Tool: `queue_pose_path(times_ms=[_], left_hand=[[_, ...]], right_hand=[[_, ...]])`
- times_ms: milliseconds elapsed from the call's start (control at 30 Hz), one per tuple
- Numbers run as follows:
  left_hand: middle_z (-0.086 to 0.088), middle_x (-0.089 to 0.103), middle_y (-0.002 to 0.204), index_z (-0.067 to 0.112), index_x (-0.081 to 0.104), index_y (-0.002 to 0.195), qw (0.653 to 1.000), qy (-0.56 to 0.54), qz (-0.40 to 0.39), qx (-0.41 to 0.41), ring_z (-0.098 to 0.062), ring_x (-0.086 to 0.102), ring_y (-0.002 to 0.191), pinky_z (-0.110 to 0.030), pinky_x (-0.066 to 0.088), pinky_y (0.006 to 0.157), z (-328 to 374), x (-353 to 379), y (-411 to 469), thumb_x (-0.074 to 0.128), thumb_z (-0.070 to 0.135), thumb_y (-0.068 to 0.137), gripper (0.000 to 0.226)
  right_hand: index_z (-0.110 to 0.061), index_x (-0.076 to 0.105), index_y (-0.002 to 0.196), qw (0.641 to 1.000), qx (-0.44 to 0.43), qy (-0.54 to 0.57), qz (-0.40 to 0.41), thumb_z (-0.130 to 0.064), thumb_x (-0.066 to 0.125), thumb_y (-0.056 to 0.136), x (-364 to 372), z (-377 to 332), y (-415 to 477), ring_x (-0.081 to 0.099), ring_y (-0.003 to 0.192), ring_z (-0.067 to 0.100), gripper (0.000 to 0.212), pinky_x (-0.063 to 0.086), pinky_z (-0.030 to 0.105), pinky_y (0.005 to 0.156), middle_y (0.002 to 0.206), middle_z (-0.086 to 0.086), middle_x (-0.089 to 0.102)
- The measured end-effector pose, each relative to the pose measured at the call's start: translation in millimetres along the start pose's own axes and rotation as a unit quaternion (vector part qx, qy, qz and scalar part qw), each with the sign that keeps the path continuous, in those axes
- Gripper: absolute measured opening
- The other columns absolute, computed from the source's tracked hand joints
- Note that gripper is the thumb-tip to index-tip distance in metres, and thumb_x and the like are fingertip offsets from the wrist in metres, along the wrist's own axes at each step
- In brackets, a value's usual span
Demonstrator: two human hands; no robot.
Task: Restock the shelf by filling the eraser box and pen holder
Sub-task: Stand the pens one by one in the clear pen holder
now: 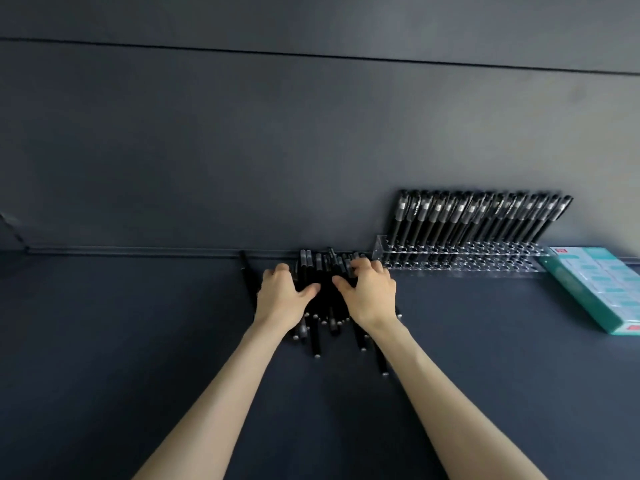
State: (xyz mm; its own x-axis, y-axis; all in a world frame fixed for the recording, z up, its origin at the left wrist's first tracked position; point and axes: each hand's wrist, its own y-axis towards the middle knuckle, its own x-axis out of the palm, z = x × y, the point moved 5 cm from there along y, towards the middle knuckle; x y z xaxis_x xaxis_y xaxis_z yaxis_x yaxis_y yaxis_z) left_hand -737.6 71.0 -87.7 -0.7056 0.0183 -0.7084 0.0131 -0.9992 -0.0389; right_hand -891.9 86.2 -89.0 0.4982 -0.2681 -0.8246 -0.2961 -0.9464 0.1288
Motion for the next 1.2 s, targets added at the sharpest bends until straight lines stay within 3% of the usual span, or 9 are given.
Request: queue_pose_path(times_ms=[133,333,567,733,833,900,1000,1067,1200], left_hand=[[-0.013,0.056,0.116,0.001,0.054,0.114,0.999,-0.047,-0.019,0.003,-0.028,0.055,0.108,-0.032,0.044,0.086,-4,-1,9,0.07,0.036,0.083,0.05],[-0.005,0.062,0.079,0.002,0.061,0.09,0.994,-0.102,-0.045,-0.002,-0.014,0.055,0.063,-0.026,0.041,0.053,-9,1,13,0.071,0.03,0.083,0.03],[-0.009,0.057,0.071,-0.006,0.057,0.089,0.992,-0.121,-0.025,-0.011,-0.024,0.053,0.062,-0.042,0.053,0.067,-12,2,17,0.063,0.02,0.087,0.026],[-0.005,0.049,0.066,-0.006,0.053,0.093,0.994,-0.107,-0.015,-0.002,-0.021,0.045,0.056,-0.031,0.039,0.055,-11,-1,14,0.054,0.024,0.094,0.03],[-0.005,0.049,0.066,-0.005,0.053,0.092,0.99,-0.138,0.013,0.032,-0.016,0.043,0.055,-0.029,0.035,0.053,-6,-9,8,0.046,0.025,0.098,0.032],[0.0,0.049,0.064,-0.001,0.052,0.087,0.983,-0.177,0.017,0.054,-0.013,0.043,0.053,-0.027,0.035,0.054,3,-13,1,0.042,0.028,0.1,0.033],[0.003,0.046,0.061,0.009,0.048,0.087,0.954,-0.296,-0.024,0.05,-0.013,0.043,0.053,-0.027,0.043,0.057,24,-9,-9,0.037,0.029,0.102,0.027],[0.001,0.043,0.06,0.011,0.045,0.091,0.92,-0.386,-0.066,0.036,-0.014,0.042,0.047,-0.029,0.046,0.047,38,0,-20,0.037,0.028,0.102,0.022],[0.002,0.042,0.056,0.016,0.049,0.093,0.907,-0.405,-0.107,0.039,-0.01,0.028,0.04,-0.02,0.02,0.038,66,27,-38,0.04,0.033,0.101,0.021]], right_hand=[[-0.013,0.052,0.123,0.999,0.024,0.037,0.01,-0.042,0.061,0.087,2,-3,4,0.048,0.113,0.024,0.048,0.029,0.033,0.095,0.114,0.004,0.058],[-0.011,0.056,0.112,0.997,0.02,0.075,0.026,-0.037,0.064,0.087,1,-2,2,0.052,0.103,0.023,0.037,0.028,0.032,0.093,0.085,-0.005,0.057],[-0.016,0.058,0.091,0.981,0.02,0.185,0.052,-0.033,0.061,0.089,1,1,1,0.059,0.084,0.027,0.017,0.042,0.049,0.092,0.061,-0.002,0.06],[-0.024,0.058,0.084,0.974,0.004,0.219,0.064,-0.035,0.059,0.091,-4,1,0,0.061,0.073,0.017,0.013,0.045,0.046,0.088,0.057,-0.005,0.062],[-0.017,0.062,0.089,0.963,-0.002,0.261,0.063,-0.033,0.058,0.092,-14,-4,0,0.05,0.047,0.001,0.017,0.043,0.022,0.062,0.059,-0.006,0.064],[-0.012,0.063,0.093,0.951,-0.002,0.304,0.057,-0.031,0.056,0.093,-23,-6,-2,0.046,0.044,0.0,0.02,0.036,0.011,0.052,0.061,-0.004,0.066],[-0.01,0.064,0.091,0.939,-0.021,0.339,0.045,-0.028,0.053,0.095,-37,-3,-6,0.049,0.052,0.007,0.022,0.04,0.012,0.054,0.064,-0.004,0.068],[-0.013,0.064,0.09,0.933,-0.033,0.358,0.037,-0.025,0.05,0.097,-49,4,-9,0.048,0.052,0.008,0.02,0.042,0.017,0.053,0.068,-0.003,0.069],[-0.013,0.058,0.095,0.909,-0.037,0.414,0.031,-0.016,0.04,0.1,-77,30,-14,0.051,0.048,0.007,0.019,0.044,0.021,0.047,0.077,0.003,0.068]])
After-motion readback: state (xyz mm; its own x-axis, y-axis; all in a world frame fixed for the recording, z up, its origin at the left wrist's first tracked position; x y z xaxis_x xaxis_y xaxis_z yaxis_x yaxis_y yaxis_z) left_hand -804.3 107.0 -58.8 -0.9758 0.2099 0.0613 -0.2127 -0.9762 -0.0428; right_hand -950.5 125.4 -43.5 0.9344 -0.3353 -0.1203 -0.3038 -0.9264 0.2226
